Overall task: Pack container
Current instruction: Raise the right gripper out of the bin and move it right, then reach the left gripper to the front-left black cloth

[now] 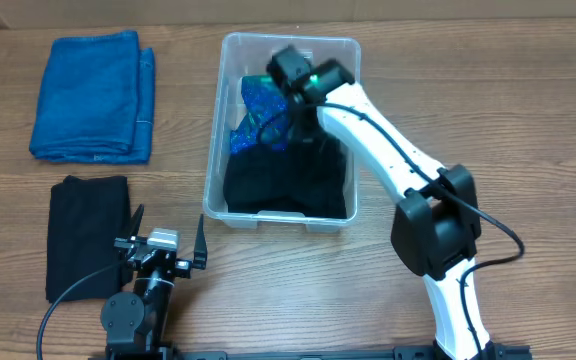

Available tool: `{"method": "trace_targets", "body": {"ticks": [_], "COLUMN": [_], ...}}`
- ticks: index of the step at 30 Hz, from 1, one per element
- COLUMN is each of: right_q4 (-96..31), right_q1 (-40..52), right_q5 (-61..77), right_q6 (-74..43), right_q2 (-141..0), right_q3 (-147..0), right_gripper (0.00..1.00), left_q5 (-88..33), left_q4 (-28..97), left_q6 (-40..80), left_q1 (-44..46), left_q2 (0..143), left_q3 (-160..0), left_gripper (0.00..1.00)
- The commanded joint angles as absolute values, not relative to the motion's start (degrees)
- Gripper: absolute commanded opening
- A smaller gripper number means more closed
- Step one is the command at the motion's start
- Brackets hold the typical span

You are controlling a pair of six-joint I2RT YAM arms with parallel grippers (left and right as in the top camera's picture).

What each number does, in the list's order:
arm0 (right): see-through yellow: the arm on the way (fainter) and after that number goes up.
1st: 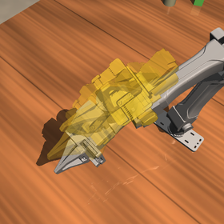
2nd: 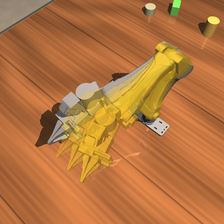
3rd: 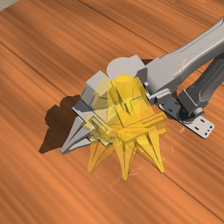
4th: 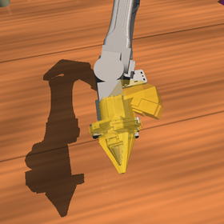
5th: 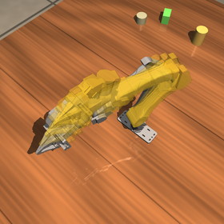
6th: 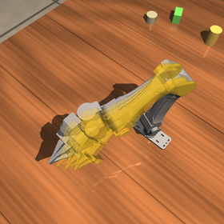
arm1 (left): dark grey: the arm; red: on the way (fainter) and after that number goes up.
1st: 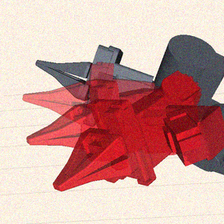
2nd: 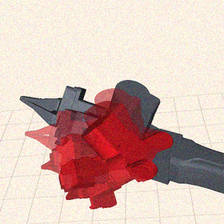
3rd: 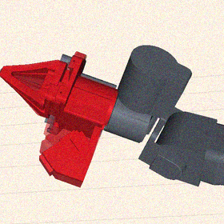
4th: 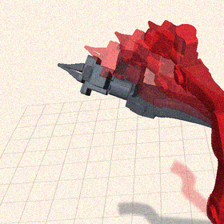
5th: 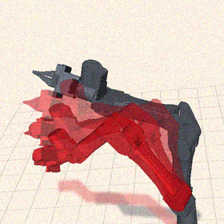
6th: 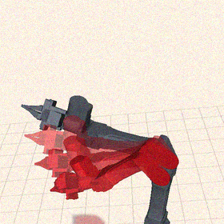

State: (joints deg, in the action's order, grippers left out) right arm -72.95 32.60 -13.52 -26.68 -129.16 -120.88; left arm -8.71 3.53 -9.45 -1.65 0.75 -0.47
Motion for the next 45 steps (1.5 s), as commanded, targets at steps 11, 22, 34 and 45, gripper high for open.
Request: {"method": "trace_targets", "body": {"ticks": [11, 22, 34, 45], "right_q4": [-97.1, -96.9, -96.7, -96.7], "right_q1": [7.3, -18.5, -18.8, -18.8], "right_q5": [-13.5, -9.3, -9.3, -9.3], "right_q6": [-41.6, -41.9, -41.8, -41.8], "right_q2": [-113.1, -113.2, -113.2, -113.2], "right_q3": [-141.3, -125.4, -125.3, -125.3], "right_gripper": [1.00, 1.00, 1.00, 1.00], "left_q5": [-8.4, -8.4, -17.5, -8.8], "left_q4": [3.6, 3.6, 1.6, 36.3], "left_q6": [-10.3, -10.3, -6.8, -11.6], "left_q1": [-2.0, -2.0, -1.9, -1.9], "left_q2": [0.3, 0.3, 0.3, 37.5], "left_q3": [-0.3, -0.3, -1.8, -47.0], "left_gripper": [1.00, 1.00, 1.00, 1.00]}}
